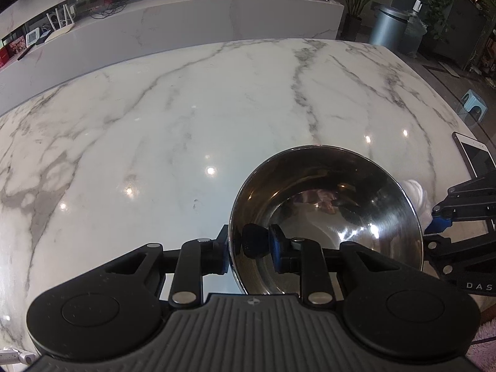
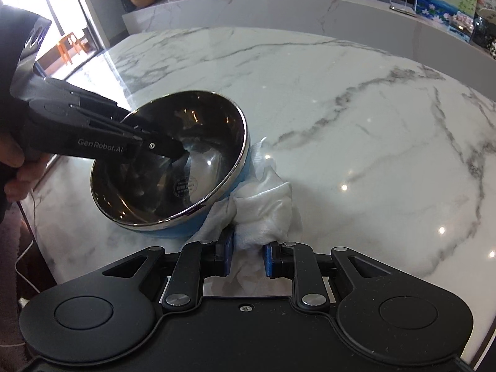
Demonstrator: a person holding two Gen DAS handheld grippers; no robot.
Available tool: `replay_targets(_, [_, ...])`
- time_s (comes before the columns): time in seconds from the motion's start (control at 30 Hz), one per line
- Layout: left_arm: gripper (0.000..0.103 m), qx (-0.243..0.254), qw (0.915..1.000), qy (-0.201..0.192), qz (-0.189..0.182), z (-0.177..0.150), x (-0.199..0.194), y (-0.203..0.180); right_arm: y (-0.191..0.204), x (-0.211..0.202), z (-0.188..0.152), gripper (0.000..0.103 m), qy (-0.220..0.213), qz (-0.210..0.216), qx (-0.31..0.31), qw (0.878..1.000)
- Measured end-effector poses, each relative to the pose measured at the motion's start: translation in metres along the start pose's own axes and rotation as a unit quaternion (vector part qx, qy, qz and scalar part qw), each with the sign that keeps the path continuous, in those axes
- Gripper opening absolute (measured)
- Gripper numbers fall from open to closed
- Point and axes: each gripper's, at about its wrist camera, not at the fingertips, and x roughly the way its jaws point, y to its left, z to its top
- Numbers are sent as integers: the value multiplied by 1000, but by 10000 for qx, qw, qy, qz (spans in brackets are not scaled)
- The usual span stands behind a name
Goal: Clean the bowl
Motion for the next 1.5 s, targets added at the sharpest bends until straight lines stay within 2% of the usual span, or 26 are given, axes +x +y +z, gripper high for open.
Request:
replay_targets(0.4, [24, 268, 9996, 1, -68, -4, -1, -2, 1, -3, 0, 20, 94, -13, -142, 9999])
replay_targets(0.6, [24, 561, 9983, -8, -176, -7, -2, -5, -1, -9, 4, 20, 99, -61, -357, 9993])
replay_targets(0.97, [25, 1144, 9928, -234, -263, -11, -2, -10, -16, -32, 33, 20, -33, 14, -895, 9960])
replay_targets(1.2, [25, 1029, 9939, -173, -344, -8, -1, -7, -18, -37, 40, 20, -36, 136, -999, 9949])
replay_targets(1.5, [25, 970, 9944, -185, -374, -8, 0, -4, -12, -21, 26, 19, 174, 246, -1026, 9943])
